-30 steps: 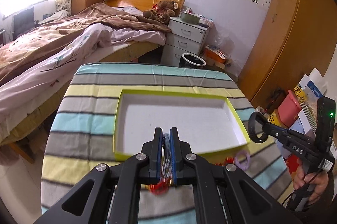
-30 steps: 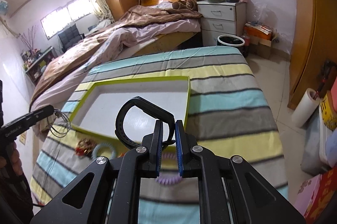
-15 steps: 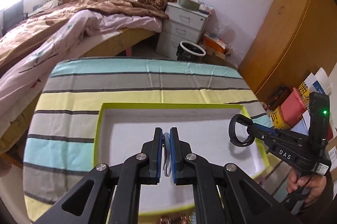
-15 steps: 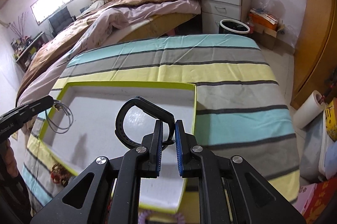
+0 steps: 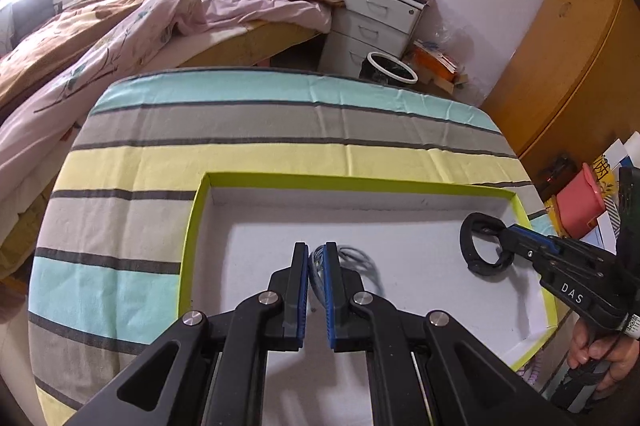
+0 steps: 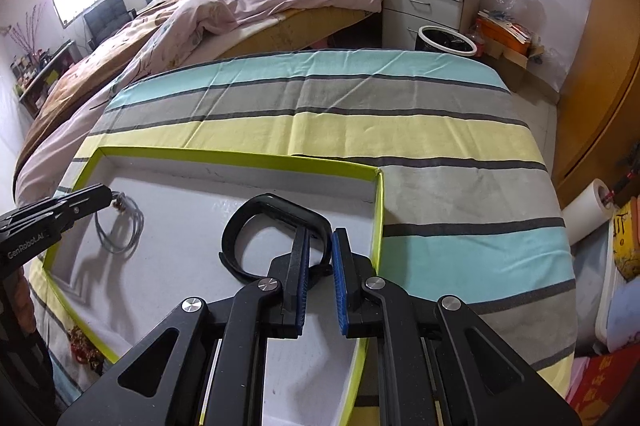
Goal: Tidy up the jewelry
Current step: 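Carry the black band and grey bracelet into the green box and open both tools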
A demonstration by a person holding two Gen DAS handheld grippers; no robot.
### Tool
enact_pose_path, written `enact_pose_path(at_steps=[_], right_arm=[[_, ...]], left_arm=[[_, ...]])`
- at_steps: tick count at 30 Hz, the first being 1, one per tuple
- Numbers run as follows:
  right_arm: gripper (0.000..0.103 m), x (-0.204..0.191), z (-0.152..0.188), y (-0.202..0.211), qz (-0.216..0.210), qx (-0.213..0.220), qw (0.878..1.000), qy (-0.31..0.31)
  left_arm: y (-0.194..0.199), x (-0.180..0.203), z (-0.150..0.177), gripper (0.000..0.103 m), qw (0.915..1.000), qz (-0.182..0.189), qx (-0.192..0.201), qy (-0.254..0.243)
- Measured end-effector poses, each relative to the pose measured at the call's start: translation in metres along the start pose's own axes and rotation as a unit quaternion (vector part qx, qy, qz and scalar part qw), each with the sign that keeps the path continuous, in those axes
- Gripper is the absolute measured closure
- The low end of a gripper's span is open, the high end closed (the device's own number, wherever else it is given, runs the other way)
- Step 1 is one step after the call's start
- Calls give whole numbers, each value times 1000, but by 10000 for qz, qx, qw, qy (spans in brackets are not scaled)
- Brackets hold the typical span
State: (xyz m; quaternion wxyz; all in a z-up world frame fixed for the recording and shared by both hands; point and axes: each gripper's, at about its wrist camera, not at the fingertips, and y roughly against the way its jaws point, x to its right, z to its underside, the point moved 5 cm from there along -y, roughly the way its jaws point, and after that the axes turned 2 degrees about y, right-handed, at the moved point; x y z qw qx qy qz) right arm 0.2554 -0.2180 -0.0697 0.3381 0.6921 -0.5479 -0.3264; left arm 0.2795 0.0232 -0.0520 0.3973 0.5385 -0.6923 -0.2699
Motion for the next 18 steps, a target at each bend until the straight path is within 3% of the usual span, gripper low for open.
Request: enact_pose_path(at_steps=[8,12,16,18], right_arm=[[91,0,-3,0,-4,21,10000,-1],[89,-1,-4,2,-45,49,10000,-14],[86,-4,-6,10,-154,165,9997,-27],[84,-5,-6,18,-185,263,9995,-8]], left_arm=[[-4,-5,1,94,9999,-44,-73,131],[-3,-6,1,79,9999,-67,-69,136],[4,-4,1,74,9999,-40,-11,145],[12,-2,2,65,9999,-53,54,121]])
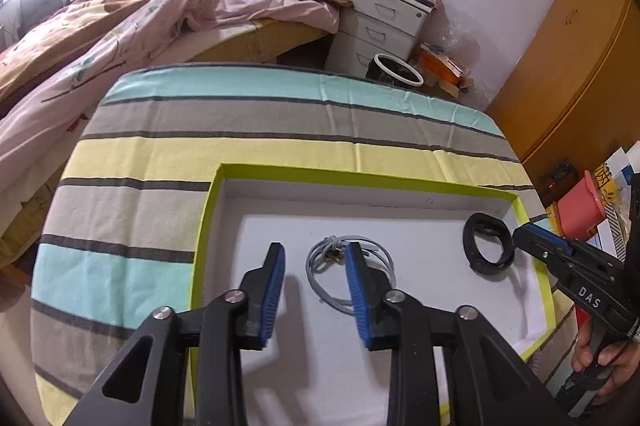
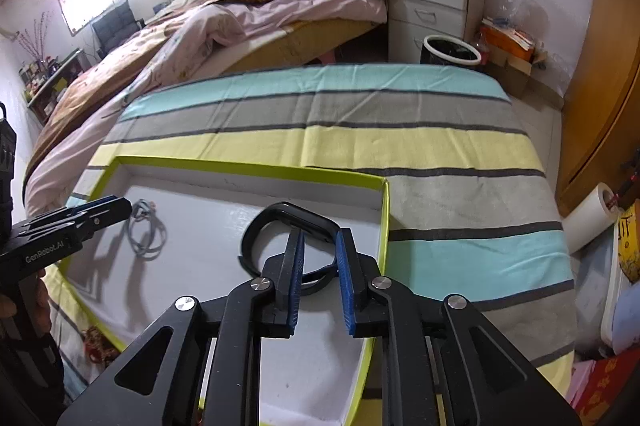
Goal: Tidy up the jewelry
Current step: 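Carry the black band and grey bracelet into the green box and open both tools, then grasp the purple coil tie with the right tool while the left grasps the charm hair tie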
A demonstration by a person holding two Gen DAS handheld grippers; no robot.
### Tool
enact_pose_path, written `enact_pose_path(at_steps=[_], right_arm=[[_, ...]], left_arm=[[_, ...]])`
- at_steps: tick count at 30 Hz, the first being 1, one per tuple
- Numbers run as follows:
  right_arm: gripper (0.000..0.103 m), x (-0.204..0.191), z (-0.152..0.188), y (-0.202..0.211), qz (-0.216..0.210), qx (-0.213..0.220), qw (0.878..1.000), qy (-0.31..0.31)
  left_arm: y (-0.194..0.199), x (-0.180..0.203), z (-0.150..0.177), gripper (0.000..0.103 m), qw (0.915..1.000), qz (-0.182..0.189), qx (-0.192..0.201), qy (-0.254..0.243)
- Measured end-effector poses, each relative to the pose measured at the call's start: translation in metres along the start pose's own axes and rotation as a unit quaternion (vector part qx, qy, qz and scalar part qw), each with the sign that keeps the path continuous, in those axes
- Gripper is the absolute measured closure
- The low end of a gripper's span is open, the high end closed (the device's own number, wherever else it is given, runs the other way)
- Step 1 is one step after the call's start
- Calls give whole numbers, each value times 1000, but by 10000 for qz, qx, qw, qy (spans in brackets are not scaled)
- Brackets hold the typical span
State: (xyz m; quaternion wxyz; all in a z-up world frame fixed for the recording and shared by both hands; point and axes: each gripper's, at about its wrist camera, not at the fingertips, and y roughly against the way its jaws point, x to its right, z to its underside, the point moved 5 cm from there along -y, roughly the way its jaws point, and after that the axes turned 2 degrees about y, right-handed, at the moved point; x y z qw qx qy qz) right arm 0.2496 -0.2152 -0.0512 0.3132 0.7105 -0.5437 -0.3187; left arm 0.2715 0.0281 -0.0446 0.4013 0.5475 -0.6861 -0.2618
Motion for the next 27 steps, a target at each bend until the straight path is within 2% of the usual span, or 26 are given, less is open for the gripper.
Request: enact_pose_path(at_steps=[2,4,10,16,24,26,27], right_arm=[[79,-1,1,10,-38,124,9999,32],[67,0,6,23,-97,286,9995,29],[66,10,39,52,-181,415,9988,-164],[66,24,77,62,-91,244,9989,-381],[66,18,107,57,-39,-32,9999,-135],[64,16,111,53,57,-100,9999,-69],[58,15,112,52,101,-97,9999,-25]], left_arm=[[12,2,4,57,9999,90,110,-18],[24,4,10,53,9998,99,184,-69],[62,1,37,53,9991,151,392,-28],[85,-6,72,53,9980,-40,587,-212],[105,-24,110,49,9978,-173,632,85],[108,-27,116,46,9979,-140,621,131],[110,-28,121,46,9981,-58,582,171]])
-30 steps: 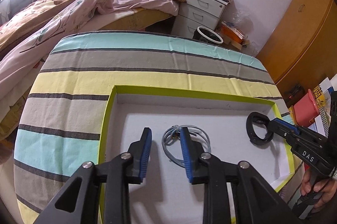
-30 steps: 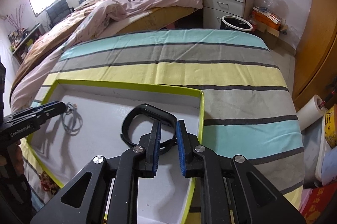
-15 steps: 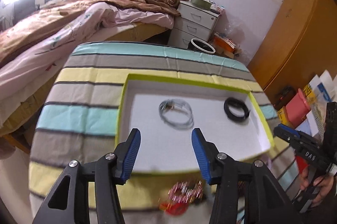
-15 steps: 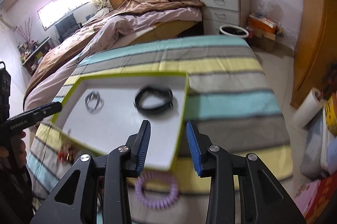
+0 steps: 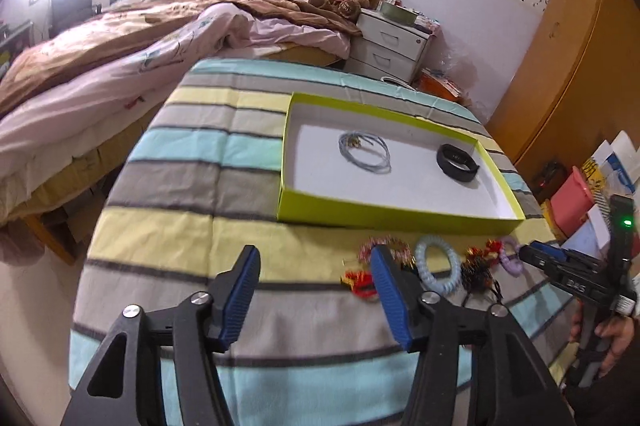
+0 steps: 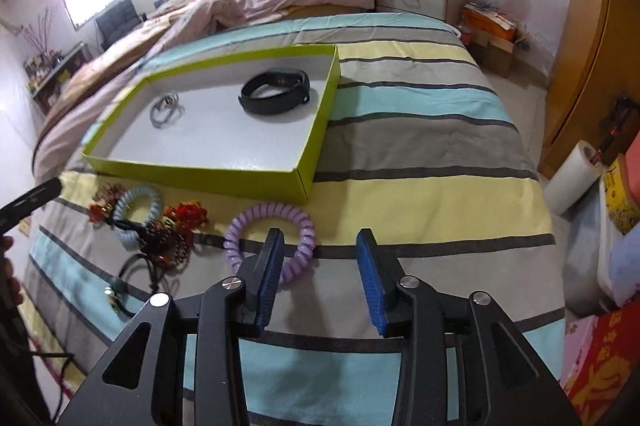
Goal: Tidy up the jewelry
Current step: 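Grasp the purple coil tie with the right tool while the left grasps the charm hair tie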
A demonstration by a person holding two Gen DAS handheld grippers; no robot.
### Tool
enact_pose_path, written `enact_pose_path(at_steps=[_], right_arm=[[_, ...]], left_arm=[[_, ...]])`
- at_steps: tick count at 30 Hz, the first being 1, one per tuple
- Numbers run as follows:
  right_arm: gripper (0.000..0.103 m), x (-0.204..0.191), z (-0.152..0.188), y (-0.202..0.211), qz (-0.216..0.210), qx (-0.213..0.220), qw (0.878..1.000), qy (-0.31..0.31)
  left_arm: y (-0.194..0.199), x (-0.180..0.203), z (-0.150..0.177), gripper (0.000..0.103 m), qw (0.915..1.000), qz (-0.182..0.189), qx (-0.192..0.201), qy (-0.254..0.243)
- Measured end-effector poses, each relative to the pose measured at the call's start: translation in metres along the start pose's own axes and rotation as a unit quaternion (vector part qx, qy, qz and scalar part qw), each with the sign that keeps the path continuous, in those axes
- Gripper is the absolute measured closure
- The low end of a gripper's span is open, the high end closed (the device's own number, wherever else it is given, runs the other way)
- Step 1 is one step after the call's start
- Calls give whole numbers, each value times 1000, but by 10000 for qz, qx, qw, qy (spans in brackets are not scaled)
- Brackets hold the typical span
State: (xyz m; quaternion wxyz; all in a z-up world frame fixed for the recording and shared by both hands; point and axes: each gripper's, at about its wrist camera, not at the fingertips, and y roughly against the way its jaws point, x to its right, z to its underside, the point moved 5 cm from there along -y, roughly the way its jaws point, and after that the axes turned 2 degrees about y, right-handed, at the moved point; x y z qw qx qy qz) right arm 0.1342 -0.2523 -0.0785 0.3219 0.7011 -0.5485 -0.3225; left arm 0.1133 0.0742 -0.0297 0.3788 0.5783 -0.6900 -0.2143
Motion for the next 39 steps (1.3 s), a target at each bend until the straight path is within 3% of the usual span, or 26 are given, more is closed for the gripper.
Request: enact_pose_path(at_steps=[1,12,14,16,18,28,33,37,39], right_arm=[[53,-1,0,-3,16,-19,10000,54],[54,-10,2,-12,489,-11,9985,261],[65,-10,3,-10,499,39,9984,248],[86,-8,5,-8,514,74,9984,208],[91,-6,6,-6,463,76,9988,149],[93,1,10,13,198,340,9990,-194],[93,2,12,26,141,486,9984,-237],[93,2,15,33,73,553,9981,-267],[93,2,15,34,21,575,9979,-299]], left_arm=[[1,0,4,46,10000,47,-31,10],[4,-2,33,46,9991,250,-315,167],[6,4,35,46,9989,332,-314,120],[7,12,37,46,9988,369,-315,39],[8,24,38,46,9983,481,-330,-65],[-6,90,55,46,9912,972,-610,-666],[-17,105,58,46,9910,867,-685,-756],[-27,111,65,46,9915,468,-740,-957],[-31,115,69,46,9909,542,-818,-924]])
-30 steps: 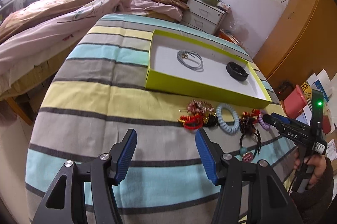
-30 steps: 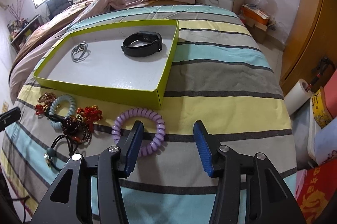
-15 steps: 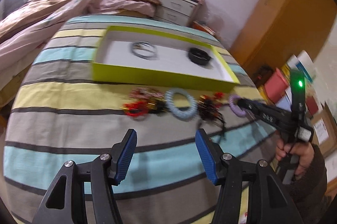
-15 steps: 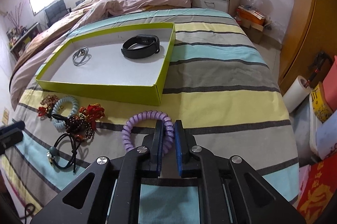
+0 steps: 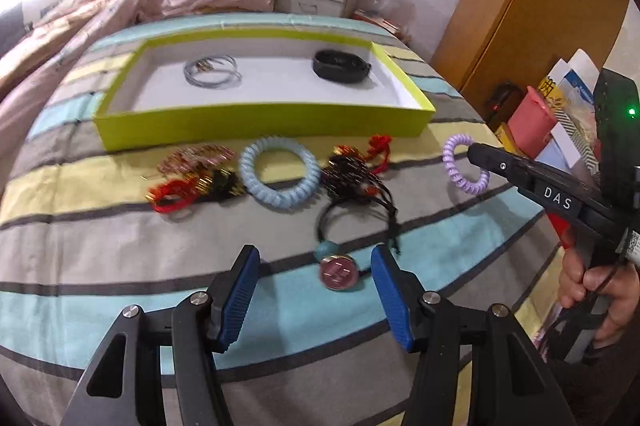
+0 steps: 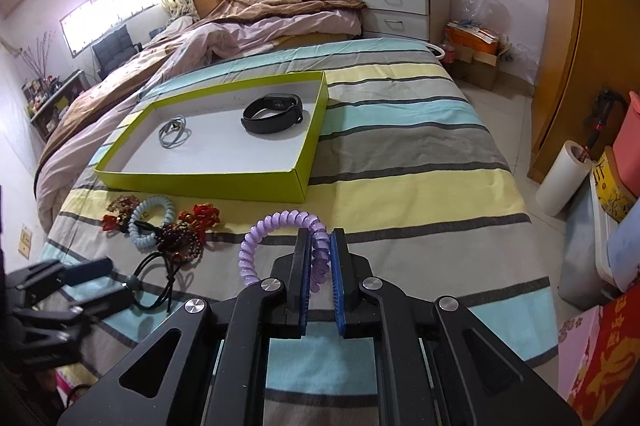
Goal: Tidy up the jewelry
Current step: 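Grasp the purple coil tie with the right tool while the left grasps the charm hair tie, then carry the purple tie and charm hair tie into the box and open both tools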
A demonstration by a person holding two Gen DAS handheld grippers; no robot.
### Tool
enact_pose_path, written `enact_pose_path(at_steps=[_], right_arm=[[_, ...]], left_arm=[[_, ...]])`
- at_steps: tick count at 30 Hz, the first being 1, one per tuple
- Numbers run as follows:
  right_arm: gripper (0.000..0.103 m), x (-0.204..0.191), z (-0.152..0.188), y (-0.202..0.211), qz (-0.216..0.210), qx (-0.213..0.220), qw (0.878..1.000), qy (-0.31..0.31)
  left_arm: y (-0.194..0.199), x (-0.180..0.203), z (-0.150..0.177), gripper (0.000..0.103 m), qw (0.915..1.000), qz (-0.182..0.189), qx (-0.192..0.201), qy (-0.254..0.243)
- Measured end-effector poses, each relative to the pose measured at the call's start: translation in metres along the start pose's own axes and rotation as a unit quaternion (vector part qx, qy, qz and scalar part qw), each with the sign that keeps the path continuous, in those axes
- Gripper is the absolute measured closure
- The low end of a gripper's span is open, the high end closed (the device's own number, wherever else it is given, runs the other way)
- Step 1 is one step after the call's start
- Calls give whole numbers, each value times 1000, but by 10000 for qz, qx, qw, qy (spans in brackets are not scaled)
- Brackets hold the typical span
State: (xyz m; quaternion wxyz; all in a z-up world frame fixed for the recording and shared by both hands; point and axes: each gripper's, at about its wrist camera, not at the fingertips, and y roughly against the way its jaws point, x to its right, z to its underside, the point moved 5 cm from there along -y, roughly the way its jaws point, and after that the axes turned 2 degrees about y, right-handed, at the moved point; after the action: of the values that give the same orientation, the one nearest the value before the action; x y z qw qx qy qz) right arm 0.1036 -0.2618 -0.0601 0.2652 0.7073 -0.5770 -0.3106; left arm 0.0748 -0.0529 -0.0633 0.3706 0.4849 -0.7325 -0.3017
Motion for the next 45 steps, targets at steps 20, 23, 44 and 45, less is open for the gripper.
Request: enact_pose_path(at_steps=[20,23,44,45], right_arm=[[93,-6,6,12,-185,92,9997,-95],[93,-6,7,14,-185,113,9997,-118],[93,-29,-31,24,-362,370,9987,3],[93,-32,-34,21,-364,355,9987,32]], left_arm=[[3,0,2,84,9982,-490,177,-293],[9,-4,1,84,9986,-418,255,-182],[64,-43,-53,84,9945,-330,987,110],[63,-48,-58,84,9941,-395,996,140]])
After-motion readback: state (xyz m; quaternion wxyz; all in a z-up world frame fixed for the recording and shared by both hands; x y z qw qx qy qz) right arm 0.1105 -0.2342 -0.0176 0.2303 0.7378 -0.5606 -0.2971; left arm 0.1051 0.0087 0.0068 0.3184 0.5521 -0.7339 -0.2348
